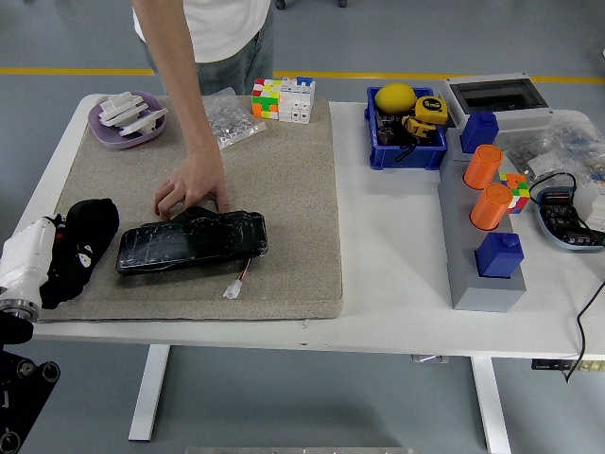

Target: Pick the rag up,wipe the panel,place it on the desk

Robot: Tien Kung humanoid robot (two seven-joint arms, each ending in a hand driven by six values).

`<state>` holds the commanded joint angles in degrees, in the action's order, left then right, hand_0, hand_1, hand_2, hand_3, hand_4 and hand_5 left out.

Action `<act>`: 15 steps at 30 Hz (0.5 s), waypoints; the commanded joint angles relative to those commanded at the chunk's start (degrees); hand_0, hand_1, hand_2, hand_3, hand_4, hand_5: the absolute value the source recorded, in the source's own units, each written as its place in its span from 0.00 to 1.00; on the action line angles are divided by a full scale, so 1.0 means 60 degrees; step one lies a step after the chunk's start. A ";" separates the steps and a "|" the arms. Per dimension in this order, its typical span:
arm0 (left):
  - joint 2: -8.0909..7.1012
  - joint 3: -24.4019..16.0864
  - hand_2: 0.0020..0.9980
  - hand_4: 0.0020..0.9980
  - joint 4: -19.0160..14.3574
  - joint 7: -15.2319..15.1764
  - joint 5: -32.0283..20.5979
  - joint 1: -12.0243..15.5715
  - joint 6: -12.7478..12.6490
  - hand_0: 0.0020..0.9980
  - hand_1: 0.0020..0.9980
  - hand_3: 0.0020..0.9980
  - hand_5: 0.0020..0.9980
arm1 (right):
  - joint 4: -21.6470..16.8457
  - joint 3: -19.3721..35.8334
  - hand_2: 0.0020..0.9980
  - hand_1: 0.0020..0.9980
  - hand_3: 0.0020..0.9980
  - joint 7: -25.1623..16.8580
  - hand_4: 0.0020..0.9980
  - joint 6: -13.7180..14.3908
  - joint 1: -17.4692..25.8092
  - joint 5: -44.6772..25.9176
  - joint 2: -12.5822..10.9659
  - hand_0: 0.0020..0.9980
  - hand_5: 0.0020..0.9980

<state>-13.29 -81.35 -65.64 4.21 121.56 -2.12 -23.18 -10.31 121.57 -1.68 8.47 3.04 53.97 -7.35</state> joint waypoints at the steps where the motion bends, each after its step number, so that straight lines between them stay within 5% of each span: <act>1: -0.0006 0.0000 0.53 0.35 0.0113 -0.0033 -0.0007 -0.0027 -0.0012 0.30 0.32 0.53 0.00 | 0.0000 -0.0033 0.58 0.61 0.57 0.0007 0.99 0.0009 -0.0003 -0.0024 0.0001 0.69 0.42; 6: 0.0000 0.0104 0.53 0.35 0.0666 -0.0489 -0.0436 -0.0213 -0.0192 0.30 0.32 0.53 0.00 | 0.0000 0.0049 0.58 0.61 0.57 0.0003 0.99 0.0023 -0.0003 0.0095 -0.0009 0.69 0.42; 7: 0.0002 0.0123 0.57 0.57 0.0739 -0.0574 -0.0533 -0.0240 -0.0139 0.36 0.51 0.55 0.10 | 0.0000 0.0055 0.59 0.61 0.57 0.0006 0.99 0.0027 -0.0003 0.0112 -0.0014 0.69 0.42; 12: 0.0020 0.0126 0.57 0.57 0.0875 -0.1025 -0.0943 -0.0259 0.0104 0.36 0.51 0.55 0.10 | 0.0000 -0.0002 0.59 0.61 0.57 0.0025 0.99 0.0058 0.0021 0.0081 -0.0018 0.69 0.42; 13: 0.0021 0.0121 0.68 0.75 0.0877 -0.1129 -0.1042 -0.0246 0.0107 0.50 0.73 0.60 0.16 | 0.0000 -0.0025 0.59 0.61 0.57 0.0030 0.99 0.0063 0.0029 0.0064 -0.0015 0.69 0.42; 15: 0.0031 0.0086 0.68 0.75 0.0862 -0.1224 -0.1105 -0.0223 0.0087 0.50 0.73 0.60 0.16 | 0.0000 -0.0050 0.59 0.61 0.57 0.0035 0.99 0.0073 0.0042 0.0042 -0.0010 0.69 0.42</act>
<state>-13.10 -80.83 -60.47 -3.13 114.93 -3.46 -22.66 -10.31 121.27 -1.47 8.91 3.29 54.22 -7.41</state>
